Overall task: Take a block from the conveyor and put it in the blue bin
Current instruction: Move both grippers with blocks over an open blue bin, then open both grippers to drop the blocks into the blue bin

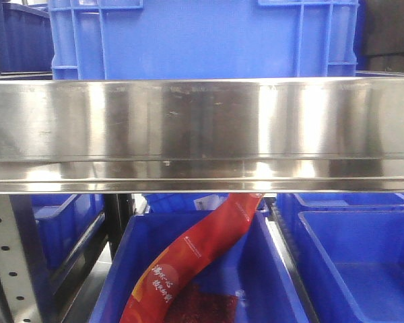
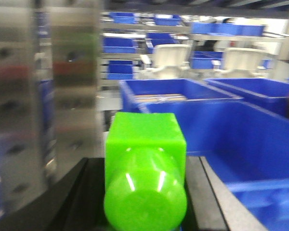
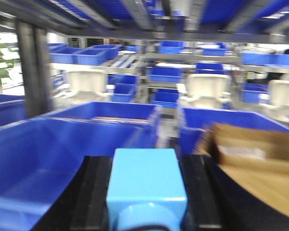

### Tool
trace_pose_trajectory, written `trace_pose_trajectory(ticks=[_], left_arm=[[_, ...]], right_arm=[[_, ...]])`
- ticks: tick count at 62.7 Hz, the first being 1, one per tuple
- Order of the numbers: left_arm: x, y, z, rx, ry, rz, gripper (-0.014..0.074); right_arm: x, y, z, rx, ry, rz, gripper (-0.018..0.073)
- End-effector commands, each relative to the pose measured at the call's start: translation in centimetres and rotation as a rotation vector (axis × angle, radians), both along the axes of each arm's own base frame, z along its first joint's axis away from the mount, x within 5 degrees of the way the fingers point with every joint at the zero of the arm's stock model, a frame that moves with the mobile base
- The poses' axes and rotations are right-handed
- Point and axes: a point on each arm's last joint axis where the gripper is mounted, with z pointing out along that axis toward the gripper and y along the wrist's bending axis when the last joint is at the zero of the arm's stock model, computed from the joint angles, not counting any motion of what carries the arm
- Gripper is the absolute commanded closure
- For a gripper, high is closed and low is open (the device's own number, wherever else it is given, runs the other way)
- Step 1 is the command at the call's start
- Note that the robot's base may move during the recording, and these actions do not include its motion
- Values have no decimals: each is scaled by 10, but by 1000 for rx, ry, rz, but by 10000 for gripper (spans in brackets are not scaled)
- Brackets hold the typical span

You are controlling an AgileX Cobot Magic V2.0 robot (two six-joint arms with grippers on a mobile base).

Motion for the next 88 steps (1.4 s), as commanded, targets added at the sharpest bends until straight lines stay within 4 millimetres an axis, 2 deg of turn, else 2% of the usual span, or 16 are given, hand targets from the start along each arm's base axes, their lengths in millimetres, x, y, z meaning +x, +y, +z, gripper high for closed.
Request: trace_pose_trajectory(ticks=[1, 14, 27, 32, 41, 50, 57, 64, 69, 73, 80, 83, 88], left_arm=[[13, -12, 16, -11, -14, -64, 708], [56, -62, 36, 26, 4, -252, 708], [105, -115, 35, 23, -15, -349, 708], [125, -127, 28, 20, -23, -351, 708], [152, -144, 15, 10, -35, -349, 708], [173, -156, -6, 11, 23, -349, 708], [182, -157, -16, -19, 74, -342, 708], [187, -156, -21, -14, 87, -330, 697], [190, -155, -24, -10, 99, -325, 620], [192, -154, -26, -5, 115, -320, 501], [192, -153, -27, -4, 117, -318, 290], [192, -153, -26, -5, 116, -318, 225], [192, -153, -27, -4, 118, -318, 186]], right_arm=[[16, 11, 14, 2, -19, 50, 721], [57, 49, 42, 1, -9, 184, 721], [99, 91, 55, -1, -2, 272, 721], [116, 103, 48, -10, 22, 281, 721], [145, 119, 23, -34, 87, 280, 721], [160, 127, 6, -53, 141, 280, 715], [165, 129, -2, -68, 180, 279, 598], [170, 131, -8, -75, 201, 279, 393], [174, 134, -14, -80, 215, 278, 267], [177, 135, -17, -82, 220, 278, 214], [177, 136, -18, -84, 224, 278, 194], [177, 136, -18, -84, 224, 278, 199], [177, 136, -18, -84, 224, 278, 199]])
